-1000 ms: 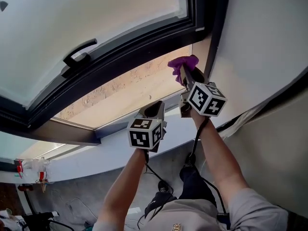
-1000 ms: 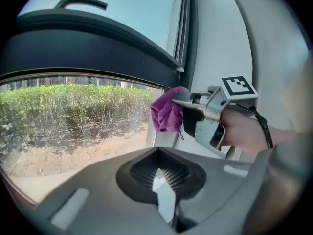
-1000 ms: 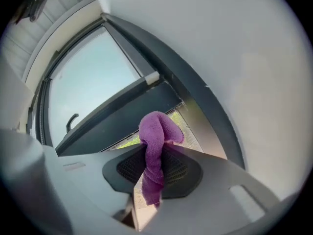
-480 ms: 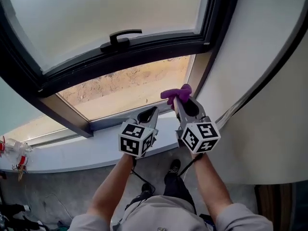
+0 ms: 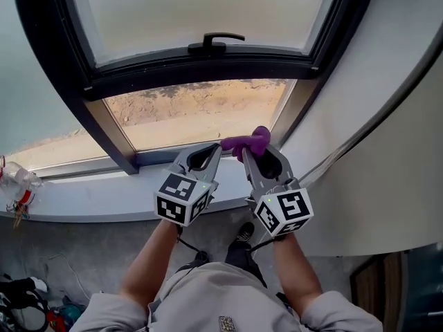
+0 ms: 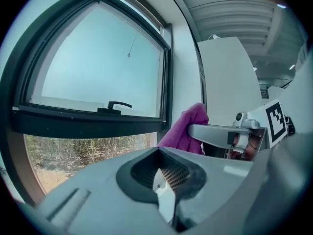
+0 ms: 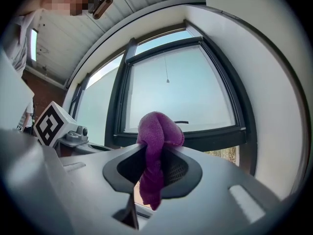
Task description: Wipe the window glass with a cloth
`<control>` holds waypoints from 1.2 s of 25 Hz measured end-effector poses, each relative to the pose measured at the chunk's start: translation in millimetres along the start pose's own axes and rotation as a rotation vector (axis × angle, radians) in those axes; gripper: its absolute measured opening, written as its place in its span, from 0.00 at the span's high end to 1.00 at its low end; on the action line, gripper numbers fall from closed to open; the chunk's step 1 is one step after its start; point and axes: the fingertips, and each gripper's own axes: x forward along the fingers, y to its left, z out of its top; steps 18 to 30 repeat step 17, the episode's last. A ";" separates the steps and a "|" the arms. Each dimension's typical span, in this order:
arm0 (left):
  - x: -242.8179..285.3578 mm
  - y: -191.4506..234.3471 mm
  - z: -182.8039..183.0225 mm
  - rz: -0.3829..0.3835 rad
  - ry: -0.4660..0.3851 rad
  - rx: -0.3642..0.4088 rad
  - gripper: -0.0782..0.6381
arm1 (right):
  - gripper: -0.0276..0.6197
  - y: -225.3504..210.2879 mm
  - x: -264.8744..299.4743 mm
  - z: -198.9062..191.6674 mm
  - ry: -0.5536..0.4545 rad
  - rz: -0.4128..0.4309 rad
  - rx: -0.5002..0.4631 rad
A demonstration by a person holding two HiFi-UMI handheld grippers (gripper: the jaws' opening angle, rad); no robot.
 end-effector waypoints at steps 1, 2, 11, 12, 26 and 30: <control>-8.1 2.1 3.1 0.003 -0.008 0.003 0.89 | 0.81 8.8 -0.1 2.2 -0.002 0.010 -0.008; -15.4 4.6 5.6 0.008 -0.014 0.004 0.89 | 0.81 16.9 0.2 3.5 -0.002 0.021 -0.014; -70.5 17.8 8.3 0.053 -0.048 0.004 0.89 | 0.81 70.6 -6.9 11.9 -0.020 0.059 -0.035; -67.9 20.6 7.1 0.057 -0.048 0.001 0.89 | 0.81 68.3 -3.7 9.3 -0.015 0.060 -0.032; -32.7 40.9 -3.9 0.082 -0.042 -0.020 0.89 | 0.81 36.4 25.1 -13.0 0.013 0.066 -0.029; -32.7 40.9 -3.9 0.082 -0.042 -0.020 0.89 | 0.81 36.4 25.1 -13.0 0.013 0.066 -0.029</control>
